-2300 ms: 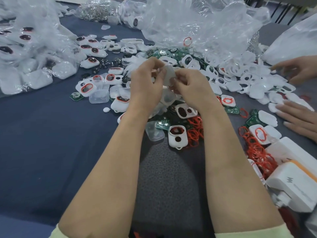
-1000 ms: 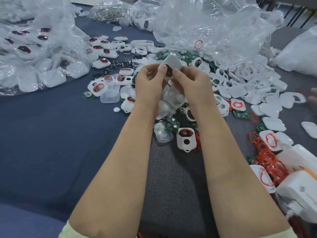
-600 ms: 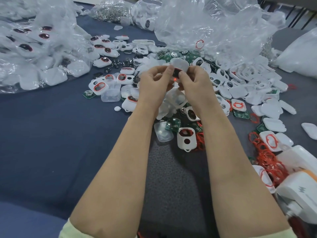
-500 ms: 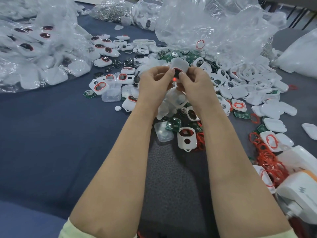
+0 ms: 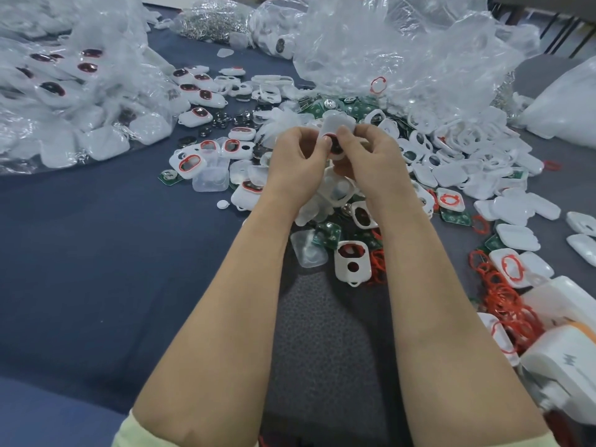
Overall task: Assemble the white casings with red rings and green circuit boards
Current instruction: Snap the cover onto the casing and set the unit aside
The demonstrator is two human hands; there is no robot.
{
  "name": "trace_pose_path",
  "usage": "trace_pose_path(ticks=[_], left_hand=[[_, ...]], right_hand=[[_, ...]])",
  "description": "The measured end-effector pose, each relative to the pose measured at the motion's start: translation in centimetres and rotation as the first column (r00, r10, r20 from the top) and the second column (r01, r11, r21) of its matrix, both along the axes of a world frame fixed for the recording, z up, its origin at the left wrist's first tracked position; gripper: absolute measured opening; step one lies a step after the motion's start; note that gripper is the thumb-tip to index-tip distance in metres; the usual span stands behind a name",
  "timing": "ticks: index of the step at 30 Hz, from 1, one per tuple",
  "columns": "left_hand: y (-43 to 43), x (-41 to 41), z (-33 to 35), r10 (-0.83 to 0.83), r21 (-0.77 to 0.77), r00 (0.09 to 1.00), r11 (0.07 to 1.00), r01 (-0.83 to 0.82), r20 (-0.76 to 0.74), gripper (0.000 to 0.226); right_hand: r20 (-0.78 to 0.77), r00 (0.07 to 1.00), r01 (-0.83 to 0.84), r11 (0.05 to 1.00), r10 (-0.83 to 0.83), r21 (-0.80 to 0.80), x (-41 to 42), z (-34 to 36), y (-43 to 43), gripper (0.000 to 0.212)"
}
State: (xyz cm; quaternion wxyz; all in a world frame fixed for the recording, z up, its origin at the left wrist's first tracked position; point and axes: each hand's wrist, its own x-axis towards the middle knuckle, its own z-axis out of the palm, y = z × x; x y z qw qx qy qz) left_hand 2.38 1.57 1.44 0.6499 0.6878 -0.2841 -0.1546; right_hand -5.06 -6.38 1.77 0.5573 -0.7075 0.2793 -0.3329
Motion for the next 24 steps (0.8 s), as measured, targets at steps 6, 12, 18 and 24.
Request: trace_pose_path(ticks=[6, 12, 18, 24], left_hand=[[0.5, -0.5, 0.1, -0.122, -0.057, 0.992, 0.991, 0.124, 0.033, 0.008], [0.5, -0.5, 0.1, -0.118, -0.129, 0.991, 0.986, 0.109, -0.064, 0.009], [0.7, -0.3, 0.4, -0.049, -0.109, 0.992, 0.993, 0.037, -0.114, 0.014], [5.7, 5.7, 2.6, 0.270, -0.205, 0.947, 0.931, -0.303, -0.177, 0.009]], right_hand=[[0.120, 0.992, 0.031, 0.989, -0.049, 0.148, -0.2, 0.2, -0.4, 0.014], [0.108, 0.993, 0.027, 0.974, -0.052, 0.223, -0.3, 0.2, -0.4, 0.020], [0.098, 0.992, 0.052, 0.976, -0.074, 0.213, 0.2, 0.3, 0.7, 0.018], [0.003, 0.999, -0.036, 0.991, 0.037, -0.128, 7.9, 3.2, 5.8, 0.017]])
